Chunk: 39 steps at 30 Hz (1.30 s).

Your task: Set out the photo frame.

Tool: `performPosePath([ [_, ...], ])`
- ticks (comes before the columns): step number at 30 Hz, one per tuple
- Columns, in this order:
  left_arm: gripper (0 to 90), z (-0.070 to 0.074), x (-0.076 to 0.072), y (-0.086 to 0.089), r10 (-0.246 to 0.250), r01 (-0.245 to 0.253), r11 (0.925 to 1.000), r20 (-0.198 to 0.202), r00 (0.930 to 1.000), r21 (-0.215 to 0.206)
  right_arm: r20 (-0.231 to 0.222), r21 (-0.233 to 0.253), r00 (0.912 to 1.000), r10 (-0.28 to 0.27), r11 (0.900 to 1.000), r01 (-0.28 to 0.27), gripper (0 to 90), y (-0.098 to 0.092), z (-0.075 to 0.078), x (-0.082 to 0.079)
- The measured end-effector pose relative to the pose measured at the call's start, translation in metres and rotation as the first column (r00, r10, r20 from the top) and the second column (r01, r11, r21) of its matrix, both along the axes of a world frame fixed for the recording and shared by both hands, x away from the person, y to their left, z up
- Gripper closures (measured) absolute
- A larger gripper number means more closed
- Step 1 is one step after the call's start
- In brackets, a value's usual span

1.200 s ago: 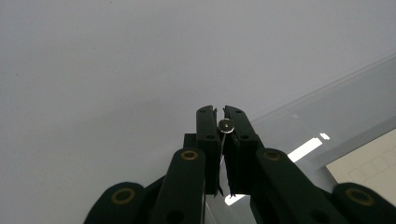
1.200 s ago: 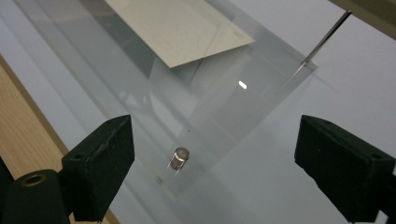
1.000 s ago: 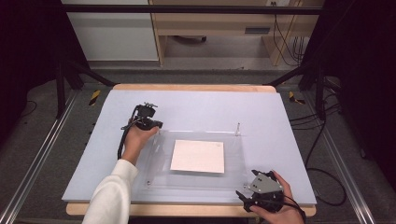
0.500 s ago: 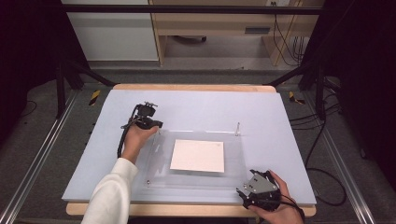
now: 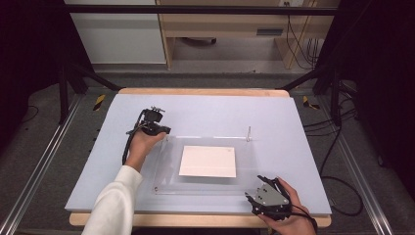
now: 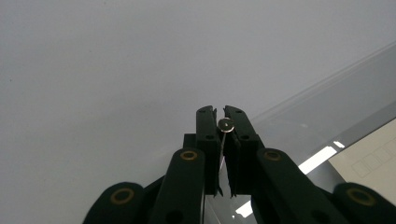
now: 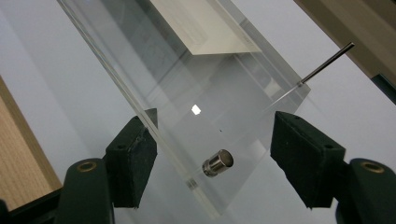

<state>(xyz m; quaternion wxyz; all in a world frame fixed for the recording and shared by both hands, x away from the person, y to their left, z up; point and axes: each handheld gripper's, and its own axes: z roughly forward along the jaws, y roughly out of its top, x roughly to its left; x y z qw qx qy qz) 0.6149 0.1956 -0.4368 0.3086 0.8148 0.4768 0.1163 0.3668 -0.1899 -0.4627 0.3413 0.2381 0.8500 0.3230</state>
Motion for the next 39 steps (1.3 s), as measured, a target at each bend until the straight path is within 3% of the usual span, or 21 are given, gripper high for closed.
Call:
performPosePath([
  [10, 84.4, 0.000, 0.000, 0.000, -0.007, 0.007, 1.0000, -0.002, 1.0000, 0.005, -0.002, -0.014, 1.0000, 0.002, 1.000, -0.002, 29.6, 0.002, -0.001, 0.004],
  [15, 84.3, 0.000, 0.001, 0.001, -0.009, 0.009, 1.0000, -0.003, 1.0000, 0.001, -0.004, -0.011, 0.9996, 0.030, 0.999, -0.030, 42.0, 0.005, 0.001, 0.004],
  [20, 84.0, 0.000, 0.000, 0.000, -0.004, 0.004, 1.0000, 0.005, 1.0000, -0.001, -0.012, -0.018, 0.9996, 0.024, 1.000, -0.024, 43.8, 0.006, 0.004, 0.003],
  [24, 80.5, -0.001, -0.003, 0.000, -0.011, 0.010, 0.9998, 0.043, 0.9990, 0.016, -0.011, -0.028, 0.9998, 0.019, 0.999, -0.019, 44.3, 0.008, 0.005, 0.003],
  [27, 74.7, 0.000, -0.007, 0.003, -0.019, 0.019, 0.9998, 0.077, 0.9968, 0.007, -0.017, -0.027, 0.9997, 0.016, 1.000, -0.016, 44.8, 0.008, 0.006, 0.003],
  [29, 68.9, 0.007, -0.012, 0.006, -0.026, 0.025, 0.9997, 0.117, 0.9928, 0.003, -0.017, -0.035, 0.9997, 0.017, 0.999, -0.017, 45.5, 0.009, 0.007, 0.003],
  [33, 63.0, 0.027, -0.032, 0.014, -0.032, 0.039, 0.9990, 0.231, 0.9723, -0.023, -0.013, -0.029, 0.9998, 0.012, 1.000, -0.012, 46.7, 0.009, 0.010, 0.003],
  [39, 51.7, 0.045, -0.064, 0.019, -0.086, 0.086, 0.9962, 0.299, 0.9505, 0.013, -0.019, -0.022, 0.9997, 0.014, 1.000, -0.015, 47.9, 0.009, 0.017, 0.005],
])
